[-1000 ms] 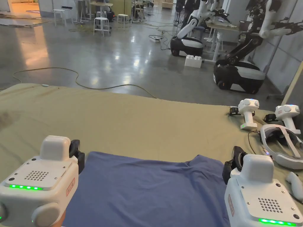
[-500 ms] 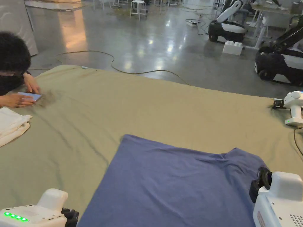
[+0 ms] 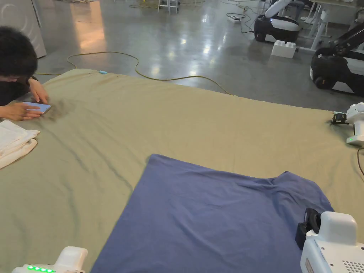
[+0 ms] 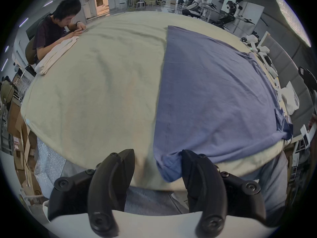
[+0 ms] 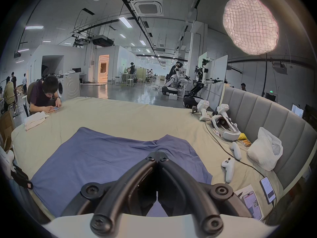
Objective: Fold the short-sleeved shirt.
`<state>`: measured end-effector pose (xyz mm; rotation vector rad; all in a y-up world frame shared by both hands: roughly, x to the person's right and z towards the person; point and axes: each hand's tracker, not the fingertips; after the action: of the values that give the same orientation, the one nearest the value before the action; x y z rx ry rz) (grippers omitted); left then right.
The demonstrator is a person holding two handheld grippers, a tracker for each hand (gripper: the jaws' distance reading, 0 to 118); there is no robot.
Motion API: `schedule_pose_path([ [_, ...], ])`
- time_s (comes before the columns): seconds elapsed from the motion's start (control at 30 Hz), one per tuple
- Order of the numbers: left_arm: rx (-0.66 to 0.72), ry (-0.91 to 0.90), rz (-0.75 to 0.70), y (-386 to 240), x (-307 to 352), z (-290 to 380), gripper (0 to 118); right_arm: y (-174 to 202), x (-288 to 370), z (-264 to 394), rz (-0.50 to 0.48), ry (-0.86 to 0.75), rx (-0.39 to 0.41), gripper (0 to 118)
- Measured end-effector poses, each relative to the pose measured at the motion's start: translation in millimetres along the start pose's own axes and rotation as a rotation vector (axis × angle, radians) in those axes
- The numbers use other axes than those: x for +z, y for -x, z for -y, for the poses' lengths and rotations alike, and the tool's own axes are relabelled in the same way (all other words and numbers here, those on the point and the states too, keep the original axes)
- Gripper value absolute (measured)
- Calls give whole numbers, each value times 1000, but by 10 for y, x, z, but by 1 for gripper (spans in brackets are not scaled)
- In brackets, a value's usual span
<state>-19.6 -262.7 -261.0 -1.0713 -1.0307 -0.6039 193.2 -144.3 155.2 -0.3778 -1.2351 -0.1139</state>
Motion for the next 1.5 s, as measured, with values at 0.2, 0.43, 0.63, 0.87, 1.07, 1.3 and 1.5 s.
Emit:
schedule_pose_path([
  [0.2,-8,4,-45,-112,-75,-44,60,-117,14,76,21,30,-31,0],
  [0.43,-54,8,9,-212,-14,-128,9,-226,50,204,36,69,-49,0],
  [0.63,-58,-11,41,-189,108,-149,7,-442,275,259,64,108,-42,0],
  [0.87,-42,-58,59,-147,312,-172,7,-951,554,497,77,355,-24,64],
  [1.07,-34,-49,58,-111,257,-151,7,-1216,592,1055,70,581,-68,64],
  [1.3,-34,-28,46,-143,176,-137,7,-1223,389,1544,21,748,-92,55],
  [1.5,-15,-20,46,-117,114,-99,7,-1113,396,1511,3,733,-73,8],
])
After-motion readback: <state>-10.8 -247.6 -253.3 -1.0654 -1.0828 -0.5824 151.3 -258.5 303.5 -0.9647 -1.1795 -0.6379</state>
